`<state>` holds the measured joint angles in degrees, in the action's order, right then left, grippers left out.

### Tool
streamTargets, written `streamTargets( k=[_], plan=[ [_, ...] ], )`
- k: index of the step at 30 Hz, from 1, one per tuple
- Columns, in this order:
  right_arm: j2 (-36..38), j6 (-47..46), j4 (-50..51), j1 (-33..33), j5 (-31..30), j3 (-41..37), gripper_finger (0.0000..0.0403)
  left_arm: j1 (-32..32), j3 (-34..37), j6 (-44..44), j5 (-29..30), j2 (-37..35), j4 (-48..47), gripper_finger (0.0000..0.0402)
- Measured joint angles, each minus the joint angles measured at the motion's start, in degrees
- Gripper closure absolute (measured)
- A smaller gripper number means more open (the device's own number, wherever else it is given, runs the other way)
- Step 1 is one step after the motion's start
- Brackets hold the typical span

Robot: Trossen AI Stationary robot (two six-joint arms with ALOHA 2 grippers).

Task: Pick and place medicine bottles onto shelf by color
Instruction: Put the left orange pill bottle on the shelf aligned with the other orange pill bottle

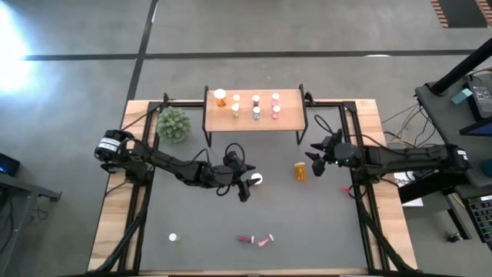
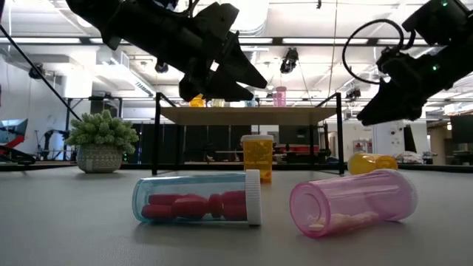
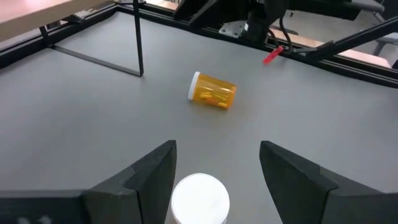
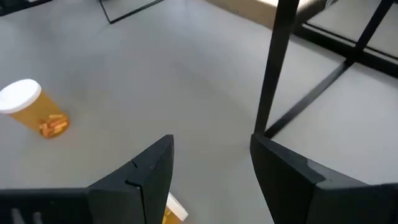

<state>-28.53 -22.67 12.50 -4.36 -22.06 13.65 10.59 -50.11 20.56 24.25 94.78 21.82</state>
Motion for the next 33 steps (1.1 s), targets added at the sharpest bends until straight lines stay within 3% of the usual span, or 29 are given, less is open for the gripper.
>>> streamTargets(
  k=[12, 28, 33],
  plan=[
    [-0.09, -13.62, 0.42, -0.02, -0.01, -2.78, 0.02, 0.0, 0.02, 0.04, -0.01, -0.02, 0.1, 0.0186],
    [-0.09, -13.36, 0.49, -0.01, 0.0, 0.97, 0.02, 0.0, -0.81, -1.58, -0.08, -0.11, 0.21, 0.0186],
    [-0.09, -13.36, 0.53, 0.0, 0.0, 3.42, 0.02, 0.05, -0.87, -1.44, -4.48, -0.11, 0.21, 0.0186]
  ],
)
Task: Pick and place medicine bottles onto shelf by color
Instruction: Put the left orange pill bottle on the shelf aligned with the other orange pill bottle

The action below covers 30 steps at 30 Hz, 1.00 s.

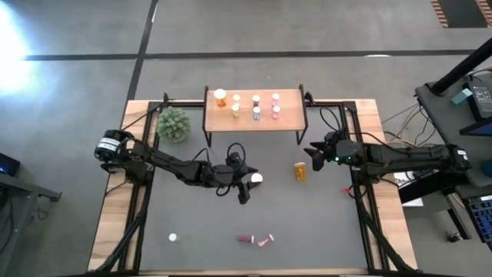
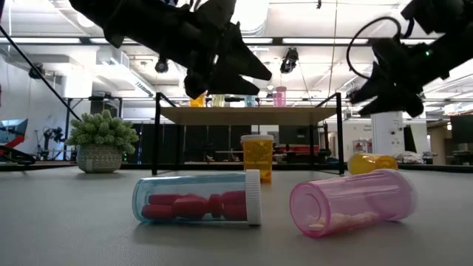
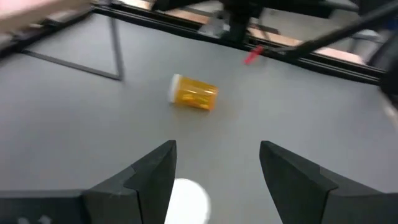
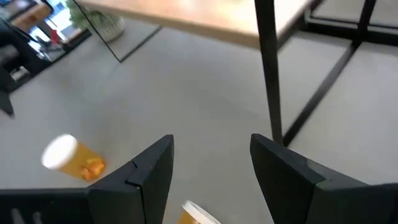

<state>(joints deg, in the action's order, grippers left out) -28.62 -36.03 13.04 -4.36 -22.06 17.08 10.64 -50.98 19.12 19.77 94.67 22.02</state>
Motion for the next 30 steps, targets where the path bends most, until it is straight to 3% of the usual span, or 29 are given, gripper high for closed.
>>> streamTargets(
  k=[5, 10, 15, 24, 30],
  plan=[
    [0.0, 0.0, 0.01, -0.01, 0.0, 2.86, 0.02, 0.33, 0.76, 2.08, -1.21, 0.01, -0.25, 0.0179],
    [-0.04, 0.02, 0.0, -0.02, 0.0, 6.18, 0.02, 0.23, 0.76, 8.79, 2.07, 0.0, 0.19, 0.0137],
    [-0.04, 0.02, 0.01, -0.02, 0.0, 9.39, 0.02, 0.63, 0.09, 0.22, 2.14, 0.0, 0.36, 0.0101],
    [-0.17, 0.02, -0.17, 0.0, 0.0, 14.74, 0.02, 0.63, 0.98, -4.83, 1.63, 3.76, 0.32, 0.0097],
    [-0.13, 0.01, 0.05, -0.02, -0.04, 14.26, 0.02, 0.68, 0.59, -4.6, 1.53, 7.38, 0.01, 0.0097]
  ],
)
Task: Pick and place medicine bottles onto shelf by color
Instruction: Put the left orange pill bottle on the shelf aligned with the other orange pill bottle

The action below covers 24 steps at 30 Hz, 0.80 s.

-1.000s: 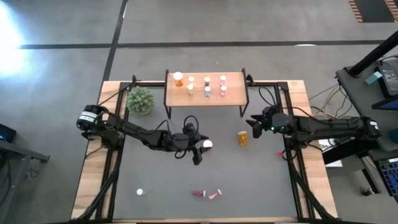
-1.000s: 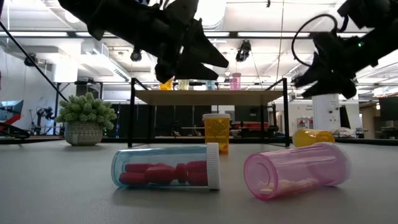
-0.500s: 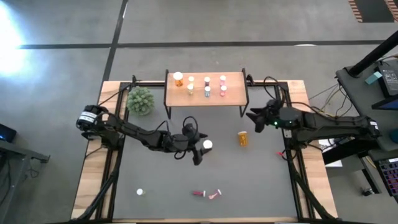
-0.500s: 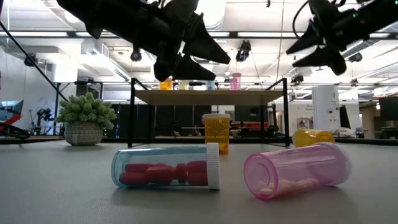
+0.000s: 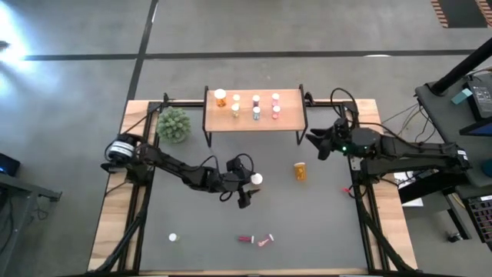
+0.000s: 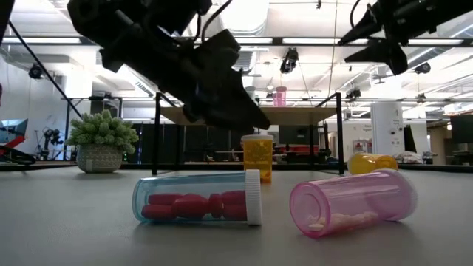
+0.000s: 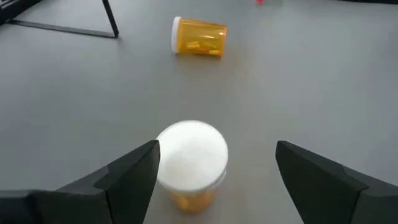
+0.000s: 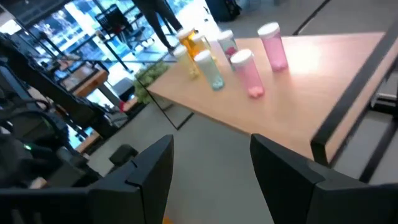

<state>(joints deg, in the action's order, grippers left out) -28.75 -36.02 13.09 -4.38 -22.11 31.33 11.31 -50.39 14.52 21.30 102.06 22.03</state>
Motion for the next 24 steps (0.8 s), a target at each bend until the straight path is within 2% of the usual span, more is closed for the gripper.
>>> streamTargets(
  k=[7, 24],
  plan=[
    [0.93, -0.01, 0.27, 0.0, 0.0, -4.34, 0.02, -0.17, -0.96, -1.79, 3.77, 2.49, -0.01, 0.0097],
    [0.96, 0.01, -0.14, 0.0, 0.0, -14.67, 0.02, -1.13, -0.9, -1.32, 3.97, 2.8, 0.05, 0.0097]
  ],
)
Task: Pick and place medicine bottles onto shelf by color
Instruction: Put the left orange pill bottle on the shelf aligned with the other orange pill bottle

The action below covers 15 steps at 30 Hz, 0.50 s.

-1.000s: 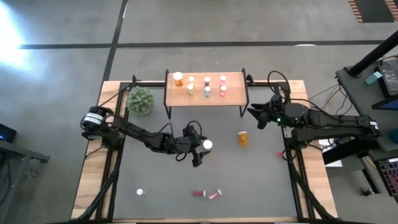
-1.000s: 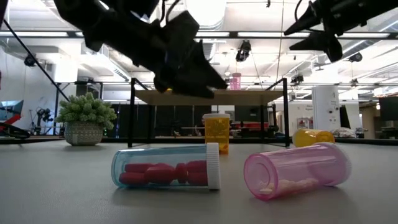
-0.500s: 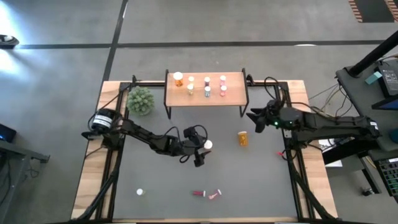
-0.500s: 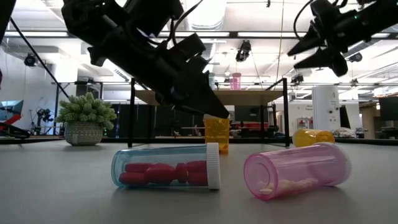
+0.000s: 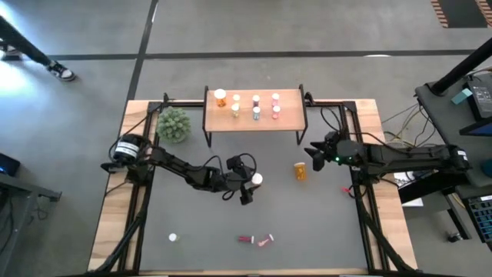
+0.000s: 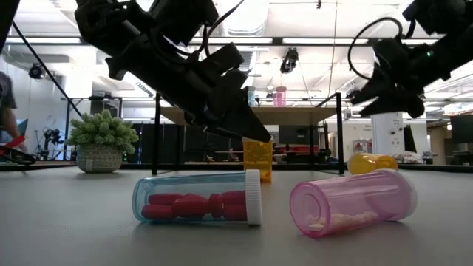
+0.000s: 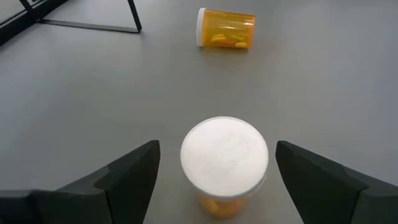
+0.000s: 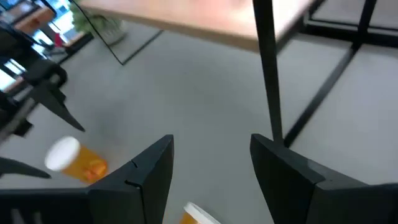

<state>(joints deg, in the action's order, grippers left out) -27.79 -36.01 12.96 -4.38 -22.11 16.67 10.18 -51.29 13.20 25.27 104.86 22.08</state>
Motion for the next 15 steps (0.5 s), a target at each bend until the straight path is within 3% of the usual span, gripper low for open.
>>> streamTargets(
  k=[15],
  plan=[
    [0.04, -0.01, -0.01, -0.02, 0.0, -2.95, 0.02, -1.12, -0.04, 0.11, -1.28, 1.09, -0.07, 0.0099]
  ],
)
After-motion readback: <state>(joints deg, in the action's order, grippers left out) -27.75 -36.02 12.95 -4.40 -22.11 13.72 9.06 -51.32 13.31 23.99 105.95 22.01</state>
